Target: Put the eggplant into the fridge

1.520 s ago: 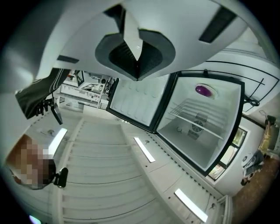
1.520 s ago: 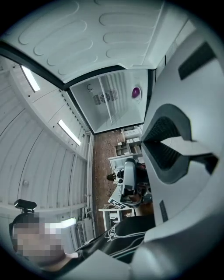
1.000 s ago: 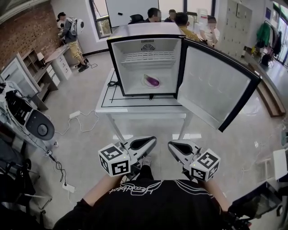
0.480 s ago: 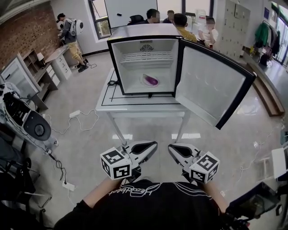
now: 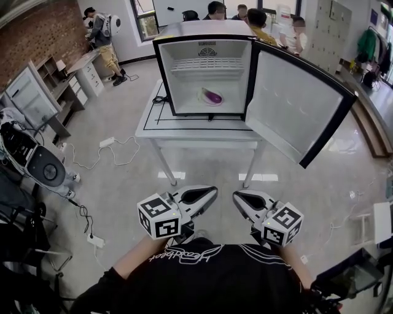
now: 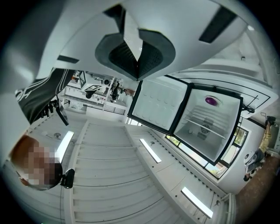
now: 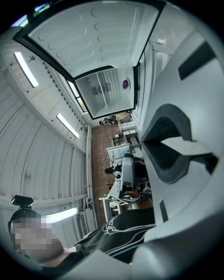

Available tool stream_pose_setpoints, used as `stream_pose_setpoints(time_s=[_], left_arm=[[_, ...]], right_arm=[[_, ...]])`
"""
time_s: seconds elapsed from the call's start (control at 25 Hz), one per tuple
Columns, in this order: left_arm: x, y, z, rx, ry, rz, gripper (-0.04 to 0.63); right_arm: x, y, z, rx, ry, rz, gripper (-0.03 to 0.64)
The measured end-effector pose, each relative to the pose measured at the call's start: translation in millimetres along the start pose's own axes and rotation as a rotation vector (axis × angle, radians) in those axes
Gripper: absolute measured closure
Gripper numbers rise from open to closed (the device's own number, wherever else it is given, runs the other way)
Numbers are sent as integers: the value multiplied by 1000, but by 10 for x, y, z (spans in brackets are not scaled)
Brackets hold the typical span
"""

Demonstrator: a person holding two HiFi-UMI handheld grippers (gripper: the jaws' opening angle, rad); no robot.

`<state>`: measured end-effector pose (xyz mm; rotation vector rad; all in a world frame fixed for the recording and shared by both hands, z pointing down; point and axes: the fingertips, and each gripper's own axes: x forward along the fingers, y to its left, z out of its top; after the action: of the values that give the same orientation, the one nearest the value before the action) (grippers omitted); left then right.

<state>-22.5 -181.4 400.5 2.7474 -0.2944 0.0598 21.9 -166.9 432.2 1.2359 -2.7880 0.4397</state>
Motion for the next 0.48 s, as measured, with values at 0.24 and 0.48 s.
stream_pose_setpoints(time_s=[0.24, 0.48], left_arm=[[25, -107, -53, 35, 11, 7, 588], [24, -194, -33, 37, 11, 2, 588]], right_arm=[[-101, 67, -13, -2, -4, -4, 611], [-151, 103, 49, -24, -29, 2, 611]])
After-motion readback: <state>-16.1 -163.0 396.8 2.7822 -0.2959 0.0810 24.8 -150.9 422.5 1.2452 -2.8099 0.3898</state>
